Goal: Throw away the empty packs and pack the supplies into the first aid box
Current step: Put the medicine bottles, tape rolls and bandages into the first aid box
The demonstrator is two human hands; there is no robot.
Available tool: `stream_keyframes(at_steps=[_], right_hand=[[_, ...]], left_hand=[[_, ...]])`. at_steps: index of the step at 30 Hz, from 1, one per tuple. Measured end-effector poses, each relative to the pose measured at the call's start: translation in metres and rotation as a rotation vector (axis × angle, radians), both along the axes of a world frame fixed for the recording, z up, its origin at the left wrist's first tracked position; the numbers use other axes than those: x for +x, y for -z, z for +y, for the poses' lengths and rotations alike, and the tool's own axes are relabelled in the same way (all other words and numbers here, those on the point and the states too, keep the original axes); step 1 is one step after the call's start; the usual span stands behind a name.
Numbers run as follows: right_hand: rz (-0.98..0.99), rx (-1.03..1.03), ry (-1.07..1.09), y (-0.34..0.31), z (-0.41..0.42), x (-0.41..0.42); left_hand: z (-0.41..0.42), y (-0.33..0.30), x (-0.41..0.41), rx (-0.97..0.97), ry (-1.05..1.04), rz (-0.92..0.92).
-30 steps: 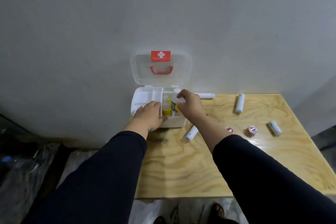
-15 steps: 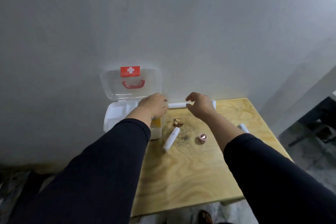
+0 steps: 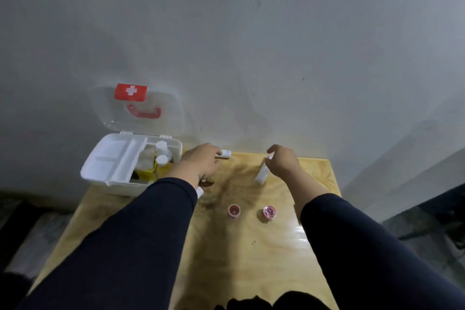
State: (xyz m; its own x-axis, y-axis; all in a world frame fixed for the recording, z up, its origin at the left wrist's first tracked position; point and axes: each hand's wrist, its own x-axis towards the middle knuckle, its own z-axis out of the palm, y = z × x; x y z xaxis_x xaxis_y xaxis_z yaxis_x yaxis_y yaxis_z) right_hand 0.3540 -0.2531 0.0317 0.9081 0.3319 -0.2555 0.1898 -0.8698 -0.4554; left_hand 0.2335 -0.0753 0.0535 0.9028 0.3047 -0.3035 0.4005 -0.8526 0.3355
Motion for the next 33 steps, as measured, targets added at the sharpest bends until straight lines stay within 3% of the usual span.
stream_keyframes(at_steps=[6,13,18,25,29,33], right_hand=[[0.060,-0.025,-0.023,0.039,0.003,0.020],[-0.038,-0.058,-0.085,0.062,0.009,0.016],[0.008,0.066,-0.302,0.062,0.020,0.003],[0.007,0.005,-0.561,0.060,0.053,-0.022],[-0.048,-0.022,-0.629,0.061,0.068,-0.020],[-0.261,-0.087,-0.777,0.054,0.081,-0.011]], left_hand=[[-0.014,0.030,-0.003,-0.050,-0.087,0.038],[-0.021,0.041,-0.012,-0.061,-0.181,0.078],[-0.022,0.035,-0.018,-0.059,-0.226,0.062],[-0.015,0.033,-0.029,-0.035,-0.264,0.070],[-0.010,0.034,-0.032,-0.022,-0.270,0.062],[-0.008,0.034,-0.029,-0.019,-0.259,0.037]])
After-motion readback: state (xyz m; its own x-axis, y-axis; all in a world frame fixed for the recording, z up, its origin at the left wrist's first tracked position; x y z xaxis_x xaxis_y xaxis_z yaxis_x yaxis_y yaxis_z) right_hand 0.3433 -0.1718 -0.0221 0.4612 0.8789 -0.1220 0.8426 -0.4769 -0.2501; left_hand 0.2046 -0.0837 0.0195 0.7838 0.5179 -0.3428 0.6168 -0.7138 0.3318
